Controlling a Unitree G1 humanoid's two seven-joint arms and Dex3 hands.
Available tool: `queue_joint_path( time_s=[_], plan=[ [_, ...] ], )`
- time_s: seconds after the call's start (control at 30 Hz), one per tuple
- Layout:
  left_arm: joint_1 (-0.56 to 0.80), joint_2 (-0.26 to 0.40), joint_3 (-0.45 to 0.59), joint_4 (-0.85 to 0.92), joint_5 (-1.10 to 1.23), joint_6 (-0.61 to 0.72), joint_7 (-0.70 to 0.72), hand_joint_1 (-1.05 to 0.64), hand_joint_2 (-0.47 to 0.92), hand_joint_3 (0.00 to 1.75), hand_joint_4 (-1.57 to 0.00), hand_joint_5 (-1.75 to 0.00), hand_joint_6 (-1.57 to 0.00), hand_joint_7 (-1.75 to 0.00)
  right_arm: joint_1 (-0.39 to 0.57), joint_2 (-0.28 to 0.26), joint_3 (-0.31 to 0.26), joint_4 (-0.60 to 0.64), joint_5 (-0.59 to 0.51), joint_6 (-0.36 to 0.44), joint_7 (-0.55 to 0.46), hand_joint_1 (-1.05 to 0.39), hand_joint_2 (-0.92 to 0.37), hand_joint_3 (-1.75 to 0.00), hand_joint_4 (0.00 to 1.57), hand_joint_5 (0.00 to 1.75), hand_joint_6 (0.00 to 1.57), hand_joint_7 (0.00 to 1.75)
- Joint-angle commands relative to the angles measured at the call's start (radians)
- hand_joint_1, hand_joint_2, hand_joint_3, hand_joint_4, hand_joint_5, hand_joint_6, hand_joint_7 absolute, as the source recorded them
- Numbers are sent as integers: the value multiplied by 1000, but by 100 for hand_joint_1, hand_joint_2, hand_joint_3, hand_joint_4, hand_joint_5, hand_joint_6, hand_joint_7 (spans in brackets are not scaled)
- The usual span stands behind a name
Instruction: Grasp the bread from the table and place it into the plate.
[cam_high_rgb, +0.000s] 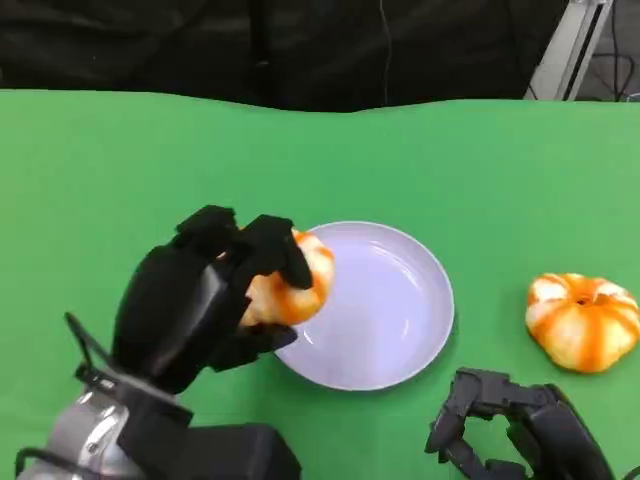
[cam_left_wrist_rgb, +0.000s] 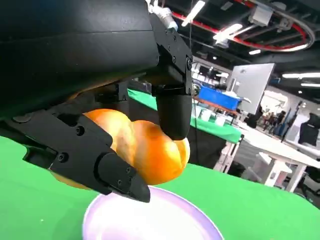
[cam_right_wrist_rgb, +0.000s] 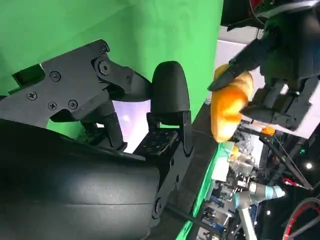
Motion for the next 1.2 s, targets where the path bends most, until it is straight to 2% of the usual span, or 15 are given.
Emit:
queue_joint_path(
  time_s=[0.03, 0.2, 0.53, 0.83, 1.2],
  plan=[
    [-65, -1, -18, 58, -4, -26, -6, -3, 77, 0, -62, -175, -57, -170, -8, -3, -3, 14, -1, -23, -11, -24, -66, -82, 77, 160, 79, 130],
    [-114, -15, -42, 120, -9, -37, -17, -1, 74, 0, -62, -175, -59, -166, -9, -2, -2, 16, -3, -24, -13, -25, -67, -80, 80, 156, 80, 130],
    [-246, -45, -103, 419, -28, -138, 13, -2, 75, 0, -57, -175, -57, -168, -6, 3, 5, 10, 0, -19, -15, -25, -67, -81, 81, 153, 80, 129],
    [-318, -76, -126, 617, -43, -190, 37, -2, 76, 1, -56, -175, -54, -172, 5, 8, 23, -18, -14, 7, -25, -23, -66, -83, 81, 154, 79, 132],
    [-405, -101, -168, 762, -41, -218, 43, -9, 80, 2, -55, -175, -53, -169, 4, 8, 31, -8, -4, -3, -19, -23, -66, -84, 78, 157, 78, 131]
  ],
)
